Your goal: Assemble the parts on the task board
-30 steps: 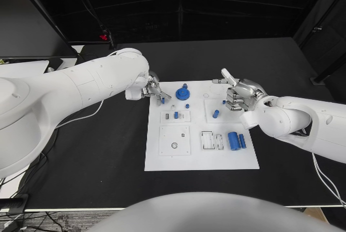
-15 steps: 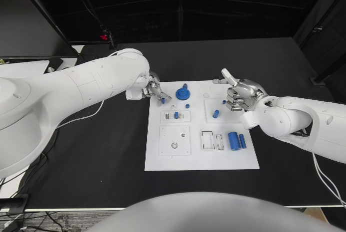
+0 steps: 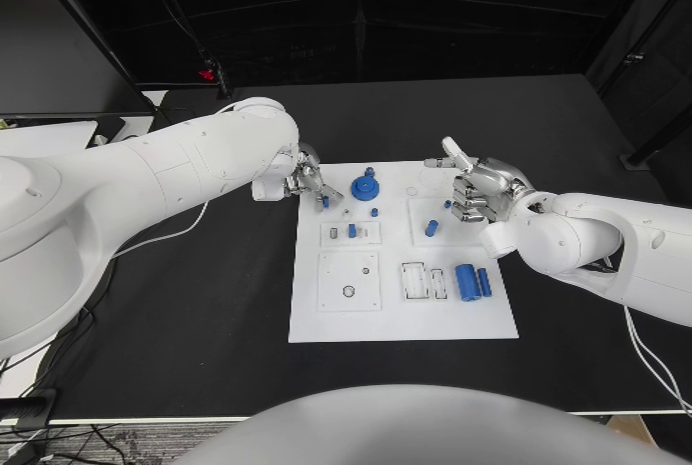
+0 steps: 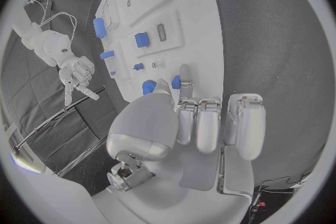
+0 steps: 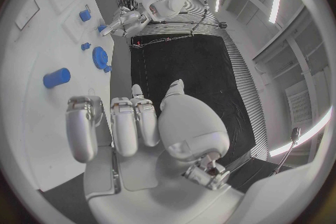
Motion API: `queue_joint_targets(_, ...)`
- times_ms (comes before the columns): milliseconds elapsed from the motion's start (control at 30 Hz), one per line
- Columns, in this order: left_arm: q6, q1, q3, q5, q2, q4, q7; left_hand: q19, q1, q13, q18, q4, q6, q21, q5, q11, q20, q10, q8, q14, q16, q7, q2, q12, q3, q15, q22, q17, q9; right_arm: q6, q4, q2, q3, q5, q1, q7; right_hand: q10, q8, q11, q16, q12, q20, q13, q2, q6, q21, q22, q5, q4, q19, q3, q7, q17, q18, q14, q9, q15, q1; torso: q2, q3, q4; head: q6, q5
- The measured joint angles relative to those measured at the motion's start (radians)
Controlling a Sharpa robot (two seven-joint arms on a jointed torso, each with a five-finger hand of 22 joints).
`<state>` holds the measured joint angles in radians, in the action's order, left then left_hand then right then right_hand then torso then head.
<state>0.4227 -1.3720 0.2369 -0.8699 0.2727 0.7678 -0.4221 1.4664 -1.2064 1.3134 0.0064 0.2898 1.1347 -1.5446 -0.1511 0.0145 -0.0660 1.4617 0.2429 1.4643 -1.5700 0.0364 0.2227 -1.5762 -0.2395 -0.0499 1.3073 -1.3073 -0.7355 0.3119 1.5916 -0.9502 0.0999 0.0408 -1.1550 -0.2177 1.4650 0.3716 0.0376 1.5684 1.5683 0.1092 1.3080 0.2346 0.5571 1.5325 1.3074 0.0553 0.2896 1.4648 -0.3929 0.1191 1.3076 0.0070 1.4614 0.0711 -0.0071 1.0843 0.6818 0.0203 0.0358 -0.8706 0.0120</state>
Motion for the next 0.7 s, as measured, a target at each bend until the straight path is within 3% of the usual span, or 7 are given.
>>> queue_joint_targets(700, -0.005, 0.001, 0.0, 0.0, -0.002, -0.012, -0.001, 0.0, 0.0, 0.0, 0.0, 0.0, 0.0, 0.0, 0.0, 0.0, 0.0, 0.0, -0.005, 0.0, 0.0, 0.0, 0.0, 0.003, 0.0, 0.0, 0.0, 0.0, -0.001, 0.0, -0.001, 0.001, 0.0, 0.0, 0.0, 0.004, 0.0, 0.004, 0.0, 0.0, 0.0, 0.0, 0.0, 0.0, 0.0, 0.0, 0.0, 0.0, 0.0, 0.0, 0.0, 0.0, 0.0, 0.0, 0.0, 0.0, 0.0, 0.0, 0.0, 0.0, 0.0004, 0.002, -0.001)
